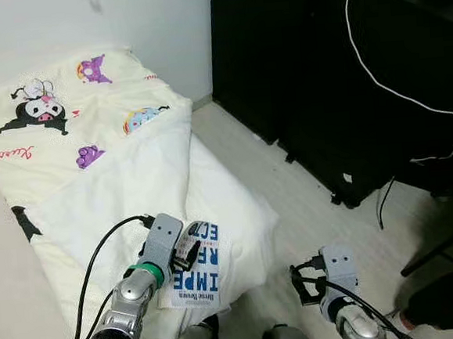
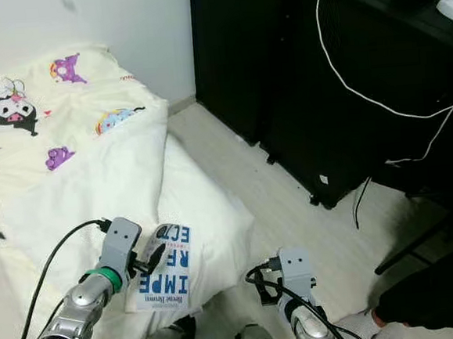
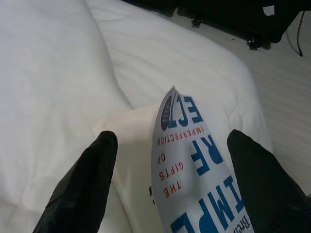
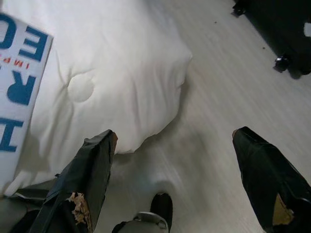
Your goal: Clean up the room
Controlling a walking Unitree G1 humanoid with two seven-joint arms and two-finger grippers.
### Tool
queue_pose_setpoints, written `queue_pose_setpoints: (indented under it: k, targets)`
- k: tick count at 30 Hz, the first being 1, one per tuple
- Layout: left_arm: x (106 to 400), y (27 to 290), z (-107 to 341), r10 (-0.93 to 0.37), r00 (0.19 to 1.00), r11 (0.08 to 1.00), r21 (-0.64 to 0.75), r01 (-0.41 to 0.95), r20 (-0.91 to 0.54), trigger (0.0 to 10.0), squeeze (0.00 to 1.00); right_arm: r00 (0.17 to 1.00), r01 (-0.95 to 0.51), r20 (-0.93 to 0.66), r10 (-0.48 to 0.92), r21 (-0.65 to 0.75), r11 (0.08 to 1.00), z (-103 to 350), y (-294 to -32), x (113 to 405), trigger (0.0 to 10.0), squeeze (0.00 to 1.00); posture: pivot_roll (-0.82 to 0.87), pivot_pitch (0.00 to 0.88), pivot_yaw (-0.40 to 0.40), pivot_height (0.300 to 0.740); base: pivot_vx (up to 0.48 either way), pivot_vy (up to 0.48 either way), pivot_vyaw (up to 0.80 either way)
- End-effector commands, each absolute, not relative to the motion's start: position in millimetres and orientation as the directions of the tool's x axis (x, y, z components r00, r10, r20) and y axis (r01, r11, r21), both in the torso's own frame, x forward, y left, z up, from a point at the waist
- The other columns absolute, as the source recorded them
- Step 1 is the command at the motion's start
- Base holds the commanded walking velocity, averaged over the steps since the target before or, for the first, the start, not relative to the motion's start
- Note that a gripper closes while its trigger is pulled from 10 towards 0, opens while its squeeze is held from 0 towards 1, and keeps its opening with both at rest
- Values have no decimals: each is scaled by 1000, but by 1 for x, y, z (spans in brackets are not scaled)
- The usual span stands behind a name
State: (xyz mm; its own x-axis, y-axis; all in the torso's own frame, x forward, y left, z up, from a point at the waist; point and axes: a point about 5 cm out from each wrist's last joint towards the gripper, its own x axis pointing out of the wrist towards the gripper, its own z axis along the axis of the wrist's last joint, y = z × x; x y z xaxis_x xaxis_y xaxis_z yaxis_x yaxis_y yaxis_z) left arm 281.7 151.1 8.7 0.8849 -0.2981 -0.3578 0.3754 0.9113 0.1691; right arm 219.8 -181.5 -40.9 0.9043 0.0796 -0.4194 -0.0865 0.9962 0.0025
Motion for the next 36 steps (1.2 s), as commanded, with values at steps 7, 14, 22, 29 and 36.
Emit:
queue_pose_setpoints:
  k: [7, 14, 22, 29, 36]
  targets:
    - [274, 152, 3, -306, 869, 905, 164, 392, -389, 10000, 0, 891, -71, -450, 63, -1, 997, -47, -183, 211, 10000, 0, 25, 118, 16, 724, -327, 0, 0]
    - [274, 152, 4, -308, 869, 904, 165, 394, -387, 10000, 0, 894, -71, -444, 68, 9, 997, -46, -182, 212, 10000, 0, 30, 123, 19, 724, -309, 0, 669]
    - [274, 151, 5, -312, 869, 903, 165, 397, -384, 10000, 0, 897, -52, -437, 60, 31, 998, -46, -181, 212, 10000, 0, 30, 123, 22, 724, -100, 0, 180]
    - [276, 149, 7, -315, 867, 903, 158, 399, -385, 10000, 0, 898, -59, -434, 68, 34, 998, -46, -181, 213, 10000, 0, 30, 123, 22, 724, 0, 0, 0]
    - [276, 147, 9, -330, 865, 900, 149, 409, -377, 10000, 0, 900, -58, -431, 71, 44, 997, -45, -180, 213, 10000, 0, 30, 123, 22, 724, 0, 0, 0]
